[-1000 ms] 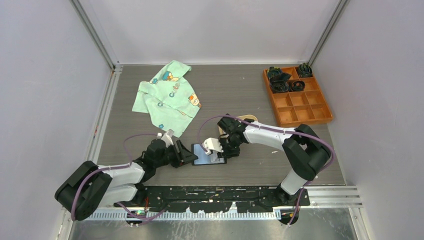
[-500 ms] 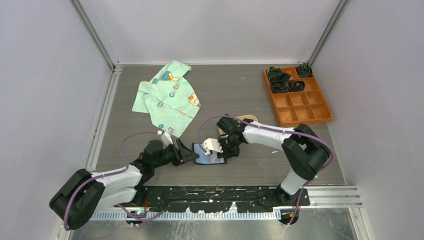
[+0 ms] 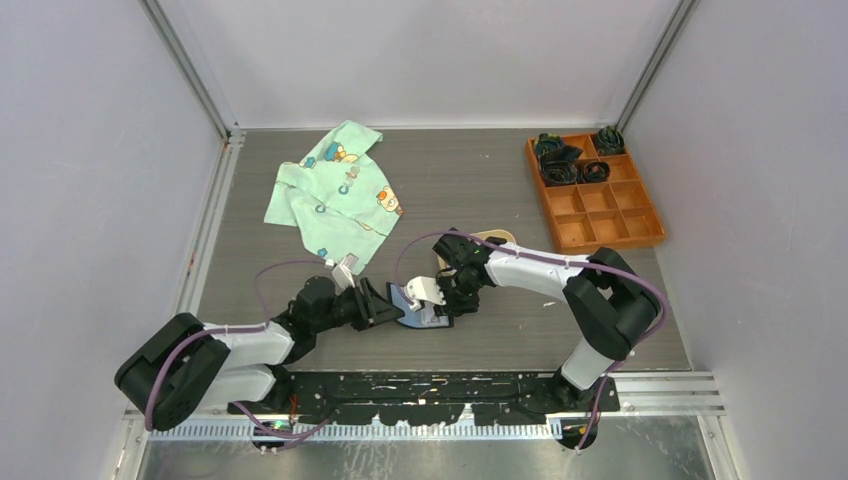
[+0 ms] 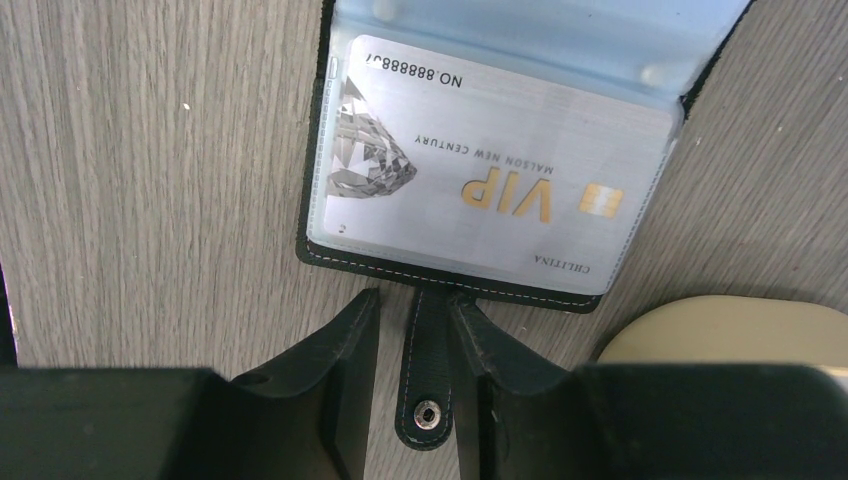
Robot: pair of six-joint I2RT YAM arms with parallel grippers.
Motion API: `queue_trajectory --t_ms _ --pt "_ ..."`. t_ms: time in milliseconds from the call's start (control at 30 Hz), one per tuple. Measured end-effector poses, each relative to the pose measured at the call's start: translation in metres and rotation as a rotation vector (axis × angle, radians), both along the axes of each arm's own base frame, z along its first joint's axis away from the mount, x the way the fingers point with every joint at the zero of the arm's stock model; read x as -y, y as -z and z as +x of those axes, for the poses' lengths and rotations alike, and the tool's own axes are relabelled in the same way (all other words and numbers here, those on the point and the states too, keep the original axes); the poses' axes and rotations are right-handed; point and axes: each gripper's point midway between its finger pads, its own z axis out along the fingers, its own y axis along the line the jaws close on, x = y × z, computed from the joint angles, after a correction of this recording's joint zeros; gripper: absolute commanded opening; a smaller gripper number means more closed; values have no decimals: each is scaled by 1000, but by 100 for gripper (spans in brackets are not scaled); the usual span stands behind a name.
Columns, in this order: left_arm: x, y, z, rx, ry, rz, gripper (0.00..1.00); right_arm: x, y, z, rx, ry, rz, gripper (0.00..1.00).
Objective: Put the credit cards into the card holder
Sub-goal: Close the card holder at the center of the board.
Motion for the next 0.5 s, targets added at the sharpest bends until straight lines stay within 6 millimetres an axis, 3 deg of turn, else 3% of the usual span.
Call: queue_trajectory --t_ms 100,233,500 --pt "3 -2 1 8 4 8 27 0 0 0 -1 2 1 36" --pt "7 -4 1 18 14 48 0 -1 -1 0 -6 9 3 36" --pt "14 -15 -2 81 59 158 0 -7 -7 -7 -111 88 68 37"
